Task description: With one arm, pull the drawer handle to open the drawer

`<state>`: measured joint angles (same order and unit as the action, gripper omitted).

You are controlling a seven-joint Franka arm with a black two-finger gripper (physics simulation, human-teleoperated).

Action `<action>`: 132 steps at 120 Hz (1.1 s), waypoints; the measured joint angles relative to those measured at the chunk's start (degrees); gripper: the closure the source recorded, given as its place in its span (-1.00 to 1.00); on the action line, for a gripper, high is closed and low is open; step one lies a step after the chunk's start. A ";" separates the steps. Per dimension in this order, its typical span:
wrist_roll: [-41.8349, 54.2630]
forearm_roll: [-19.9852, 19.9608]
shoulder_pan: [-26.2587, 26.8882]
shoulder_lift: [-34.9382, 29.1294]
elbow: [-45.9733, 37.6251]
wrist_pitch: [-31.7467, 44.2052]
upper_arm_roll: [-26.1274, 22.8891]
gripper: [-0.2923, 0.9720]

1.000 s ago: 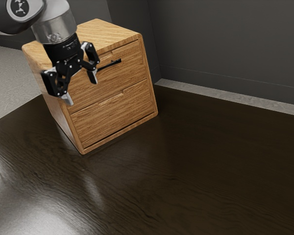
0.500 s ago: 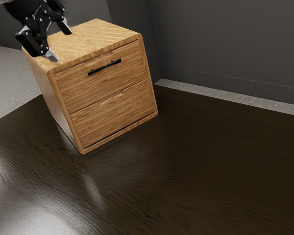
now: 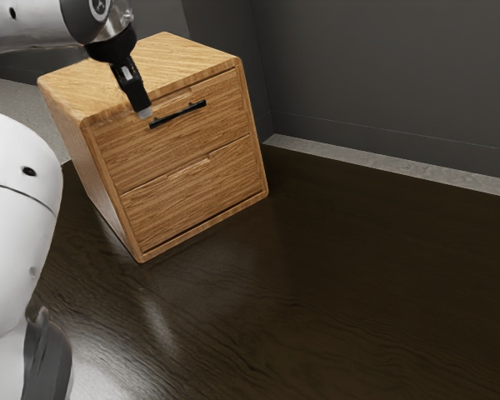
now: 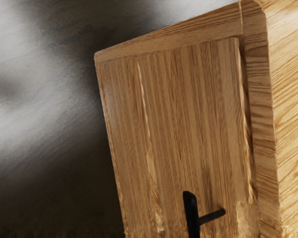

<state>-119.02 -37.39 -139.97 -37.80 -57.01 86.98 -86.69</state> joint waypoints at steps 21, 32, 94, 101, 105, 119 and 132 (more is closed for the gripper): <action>-6.15 -12.76 -5.82 -9.66 6.43 -4.07 6.89 -0.43; -9.18 -20.56 -7.46 -15.04 8.08 -6.04 12.93 -0.39; -15.89 -35.42 -14.22 -26.02 11.41 -12.82 25.23 -0.31; -15.82 -35.63 -15.08 -26.58 11.48 -12.55 25.13 -0.31; -15.77 -35.72 -15.28 -26.79 11.68 -12.35 25.16 -0.31; -15.53 -35.89 -15.48 -27.03 15.03 -10.74 25.52 -0.30; -15.31 -35.95 -15.61 -27.87 15.73 -9.64 26.69 -0.29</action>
<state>-134.33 -73.35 -155.58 -65.67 -41.28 77.34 -60.00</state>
